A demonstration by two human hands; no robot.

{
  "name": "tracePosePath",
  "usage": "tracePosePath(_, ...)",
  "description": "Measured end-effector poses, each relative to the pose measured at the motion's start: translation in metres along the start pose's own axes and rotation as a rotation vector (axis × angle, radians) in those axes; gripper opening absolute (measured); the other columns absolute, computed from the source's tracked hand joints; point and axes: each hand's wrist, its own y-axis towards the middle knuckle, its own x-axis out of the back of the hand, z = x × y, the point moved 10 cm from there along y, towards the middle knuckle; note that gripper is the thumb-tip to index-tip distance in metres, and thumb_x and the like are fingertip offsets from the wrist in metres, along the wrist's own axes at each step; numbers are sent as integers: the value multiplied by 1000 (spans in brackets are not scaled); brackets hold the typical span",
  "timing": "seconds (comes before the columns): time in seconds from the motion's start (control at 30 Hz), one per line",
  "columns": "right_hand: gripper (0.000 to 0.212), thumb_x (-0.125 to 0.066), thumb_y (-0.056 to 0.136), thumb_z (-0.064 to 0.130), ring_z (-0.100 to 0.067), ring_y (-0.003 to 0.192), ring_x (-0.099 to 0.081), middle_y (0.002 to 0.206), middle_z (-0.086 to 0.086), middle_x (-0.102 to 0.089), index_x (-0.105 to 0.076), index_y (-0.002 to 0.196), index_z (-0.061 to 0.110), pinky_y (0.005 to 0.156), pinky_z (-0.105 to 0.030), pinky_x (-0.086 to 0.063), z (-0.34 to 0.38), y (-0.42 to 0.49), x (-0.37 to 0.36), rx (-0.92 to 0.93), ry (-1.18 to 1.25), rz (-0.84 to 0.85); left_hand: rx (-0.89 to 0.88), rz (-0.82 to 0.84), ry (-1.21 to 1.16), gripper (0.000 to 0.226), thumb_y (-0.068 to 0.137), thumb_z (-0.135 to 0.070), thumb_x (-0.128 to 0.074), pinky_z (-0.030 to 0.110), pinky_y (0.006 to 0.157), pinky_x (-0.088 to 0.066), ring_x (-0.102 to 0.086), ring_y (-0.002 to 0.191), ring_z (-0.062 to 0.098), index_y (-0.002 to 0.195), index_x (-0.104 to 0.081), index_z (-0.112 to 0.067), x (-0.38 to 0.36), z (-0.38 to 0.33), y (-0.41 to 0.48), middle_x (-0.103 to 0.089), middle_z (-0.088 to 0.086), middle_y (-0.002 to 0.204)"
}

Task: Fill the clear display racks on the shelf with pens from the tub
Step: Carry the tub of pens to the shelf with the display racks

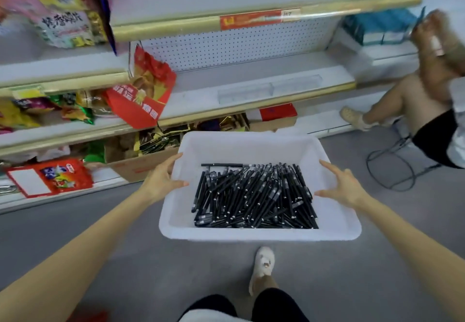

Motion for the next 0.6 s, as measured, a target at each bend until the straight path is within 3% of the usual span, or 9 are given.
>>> tracePosePath(0.13, 89, -79, 74, 38, -36, 125, -39, 122, -18, -50, -27, 146, 39, 97, -39, -38, -21, 59, 39, 25, -40, 73, 30, 7, -38, 86, 75, -3, -78, 40, 97, -48, -59, 113, 19, 143, -36, -33, -23, -35, 54, -61, -1, 122)
tracePosePath(0.23, 89, -79, 74, 38, -34, 127, -42, 139, -13, -45, -26, 146, 41, 98, -34, -36, -26, 102, 72, 45, -92, 115, 39, -2, -1, 86, 76, -2, -77, 34, 102, -41, -53, 117, 15, 145, -34, -30, -35, -61, 88, -55, 0, 133)
tracePosePath(0.33, 88, -78, 76, 32, -31, 133, -38, 143, -12, -44, -25, 147, 36, 102, -34, -34, -22, 141, 99, 71, -125, 107, 51, -26, -44, 93, 75, 2, -75, 33, 95, -44, -53, 111, 18, 149, -26, -26, -38, -85, 122, -53, 4, 133)
tracePosePath(0.43, 88, -77, 79, 27, -28, 137, -34, 150, -5, -37, -23, 148, 34, 106, -35, -32, -11, 180, 114, 98, -171, 136, 64, -47, -48, 93, 77, 3, -73, 22, 70, -45, -56, 93, 19, 150, -22, -26, -32, -104, 160, -58, 7, 117)
tracePosePath(0.47, 87, -76, 80, 27, -27, 138, -34, 152, -3, -35, -24, 149, 32, 106, -33, -32, -8, 194, 117, 107, -185, 149, 67, -49, -39, 92, 78, 0, -74, 22, 70, -44, -55, 93, 19, 150, -23, -27, -28, -108, 175, -58, 8, 117)
tracePosePath(0.53, 85, -76, 80, 26, -25, 138, -35, 153, -1, -33, -25, 149, 29, 106, -29, -30, -1, 221, 121, 107, -212, 164, 65, -33, 8, 90, 79, -5, -75, 30, 92, -43, -51, 115, 24, 149, -25, -30, -22, -113, 204, -49, 7, 137)
tracePosePath(0.6, 85, -76, 80, 26, -23, 139, -34, 153, 0, -32, -26, 149, 28, 107, -28, -27, 6, 248, 124, 88, -219, 169, 30, -5, 38, 87, 79, -5, -75, 35, 109, -32, -36, 136, 25, 148, -29, -32, -16, -120, 236, -33, 4, 152)
